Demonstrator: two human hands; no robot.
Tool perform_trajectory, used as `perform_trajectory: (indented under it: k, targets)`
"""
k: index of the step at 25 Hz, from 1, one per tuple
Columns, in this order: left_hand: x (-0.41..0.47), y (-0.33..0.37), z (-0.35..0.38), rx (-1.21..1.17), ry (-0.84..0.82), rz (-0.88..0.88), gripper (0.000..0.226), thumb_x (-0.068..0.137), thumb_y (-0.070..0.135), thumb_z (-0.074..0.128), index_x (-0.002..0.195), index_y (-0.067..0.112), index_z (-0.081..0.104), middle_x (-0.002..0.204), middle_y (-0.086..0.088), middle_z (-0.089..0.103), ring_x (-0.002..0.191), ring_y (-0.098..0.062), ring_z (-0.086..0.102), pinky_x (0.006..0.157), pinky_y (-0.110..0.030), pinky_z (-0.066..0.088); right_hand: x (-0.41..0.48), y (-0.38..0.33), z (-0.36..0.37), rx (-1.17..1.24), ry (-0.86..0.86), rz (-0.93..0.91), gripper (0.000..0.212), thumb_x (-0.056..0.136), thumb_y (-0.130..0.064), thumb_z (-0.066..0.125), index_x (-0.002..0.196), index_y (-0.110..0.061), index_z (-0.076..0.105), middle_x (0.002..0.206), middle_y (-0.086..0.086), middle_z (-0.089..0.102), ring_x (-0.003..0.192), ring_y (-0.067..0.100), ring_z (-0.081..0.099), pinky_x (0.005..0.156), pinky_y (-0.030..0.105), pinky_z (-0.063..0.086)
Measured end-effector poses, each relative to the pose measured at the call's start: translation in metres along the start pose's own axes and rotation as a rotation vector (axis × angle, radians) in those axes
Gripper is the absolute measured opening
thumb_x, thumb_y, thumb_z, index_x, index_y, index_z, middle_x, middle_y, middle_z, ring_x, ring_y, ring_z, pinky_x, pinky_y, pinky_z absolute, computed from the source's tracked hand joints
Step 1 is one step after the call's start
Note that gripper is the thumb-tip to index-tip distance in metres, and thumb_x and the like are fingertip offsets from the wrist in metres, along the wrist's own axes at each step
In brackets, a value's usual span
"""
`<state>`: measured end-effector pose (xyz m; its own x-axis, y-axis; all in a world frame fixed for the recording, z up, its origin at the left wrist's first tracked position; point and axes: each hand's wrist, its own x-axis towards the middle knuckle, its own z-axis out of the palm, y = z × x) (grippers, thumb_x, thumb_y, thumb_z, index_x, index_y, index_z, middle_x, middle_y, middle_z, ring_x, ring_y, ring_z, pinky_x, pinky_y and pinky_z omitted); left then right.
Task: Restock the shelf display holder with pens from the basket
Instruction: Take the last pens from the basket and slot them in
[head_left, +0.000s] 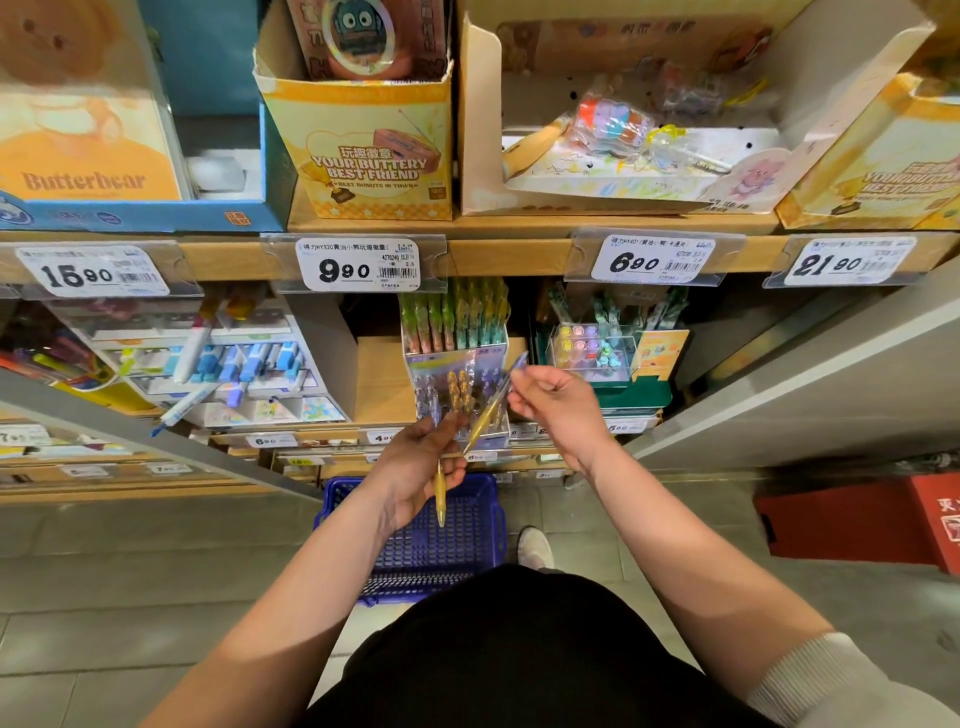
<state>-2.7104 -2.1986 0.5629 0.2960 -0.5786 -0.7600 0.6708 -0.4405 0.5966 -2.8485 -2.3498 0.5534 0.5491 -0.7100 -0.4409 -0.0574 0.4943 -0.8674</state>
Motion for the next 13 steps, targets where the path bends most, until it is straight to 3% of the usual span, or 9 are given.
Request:
perform_trajectory:
  k: [3,5,8,13]
  targets:
    - [0.001,-0.003,-0.003,0.051,0.021,-0.016,0.026,0.105,0.027,0.052,0.111,0.012,0.072,0.070,0.000,0.044,0.048,-0.010,0.041,0.043,-0.022,0.035,0.007,-0.002,-0.013,-0.063,0.177,-0.108,0.011,0.092,-0.006,0.069,0.104,-0.006,0.068,0.083,0.006,0.074,0.080,0.015,0.073,0.083,0.028,0.061]
    - [0.000,-0.003,-0.003,0.003,0.011,-0.025,0.037,0.106,0.029,0.040,0.117,0.007,0.068,0.069,0.000,0.040,0.049,-0.011,0.037,0.044,-0.023,0.030,0.008,0.004,-0.017,-0.274,0.211,-0.167,0.010,0.093,-0.009,0.070,0.102,-0.011,0.068,0.083,0.002,0.075,0.080,0.014,0.074,0.084,0.028,0.059]
    - [-0.001,-0.002,-0.002,-0.056,-0.009,-0.018,0.047,0.107,0.026,0.028,0.121,0.000,0.064,0.070,-0.003,0.039,0.053,-0.014,0.038,0.047,-0.026,0.034,0.007,0.021,-0.017,-0.543,0.194,-0.252,0.009,0.092,-0.016,0.072,0.101,-0.017,0.070,0.086,-0.004,0.075,0.084,0.010,0.072,0.084,0.024,0.057]
    - [-0.003,0.000,-0.006,-0.001,-0.003,0.018,0.033,0.109,0.016,0.039,0.121,0.002,0.066,0.075,-0.008,0.053,0.059,-0.015,0.051,0.053,-0.026,0.048,0.009,0.043,-0.011,-0.785,0.139,-0.338,0.012,0.092,-0.020,0.073,0.103,-0.018,0.072,0.087,-0.012,0.073,0.083,-0.001,0.068,0.078,0.011,0.053]
